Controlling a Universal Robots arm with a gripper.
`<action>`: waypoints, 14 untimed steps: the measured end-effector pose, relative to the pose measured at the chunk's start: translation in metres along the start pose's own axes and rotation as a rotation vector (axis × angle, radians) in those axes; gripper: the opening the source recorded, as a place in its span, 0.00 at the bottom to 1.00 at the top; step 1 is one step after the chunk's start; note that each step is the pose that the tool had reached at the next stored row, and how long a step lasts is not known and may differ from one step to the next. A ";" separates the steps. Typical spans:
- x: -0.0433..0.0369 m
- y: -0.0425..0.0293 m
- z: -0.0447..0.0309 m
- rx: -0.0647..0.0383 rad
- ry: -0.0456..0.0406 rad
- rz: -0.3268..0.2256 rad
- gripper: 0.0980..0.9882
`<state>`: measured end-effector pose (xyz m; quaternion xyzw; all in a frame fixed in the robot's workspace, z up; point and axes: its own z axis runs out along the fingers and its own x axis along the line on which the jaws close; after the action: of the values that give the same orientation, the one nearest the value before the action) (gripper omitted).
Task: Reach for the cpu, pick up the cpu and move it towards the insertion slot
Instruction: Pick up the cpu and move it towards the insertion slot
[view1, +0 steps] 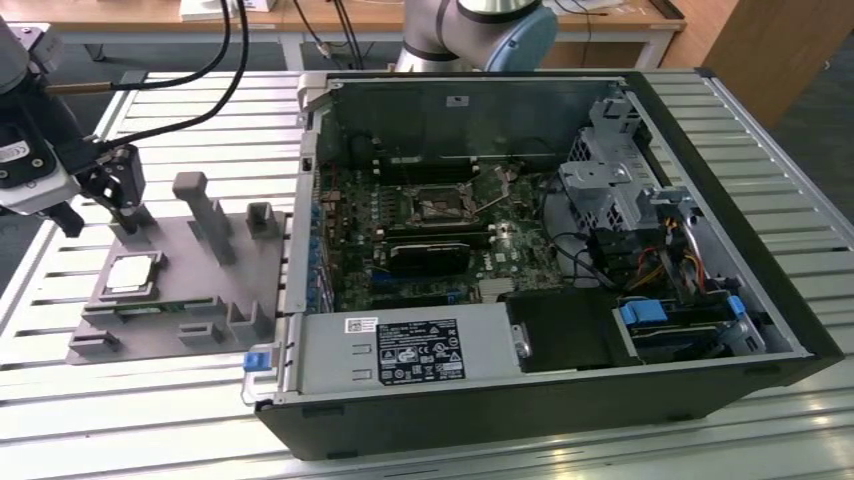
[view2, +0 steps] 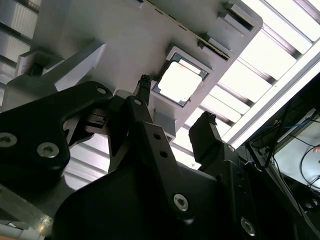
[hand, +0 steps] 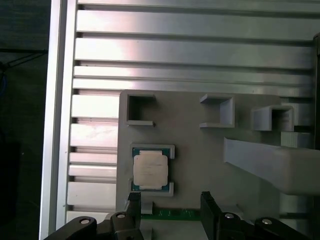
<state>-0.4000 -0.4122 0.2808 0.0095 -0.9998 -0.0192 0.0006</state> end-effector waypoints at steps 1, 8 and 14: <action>0.0000 0.0000 0.0007 0.000 0.0000 0.000 0.55; 0.0000 -0.0003 0.0062 0.000 0.0000 0.000 0.55; 0.0000 -0.0005 0.0111 0.000 0.0001 0.000 0.55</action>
<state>-0.4000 -0.4122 0.2697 0.0096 -0.9998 -0.0192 0.0006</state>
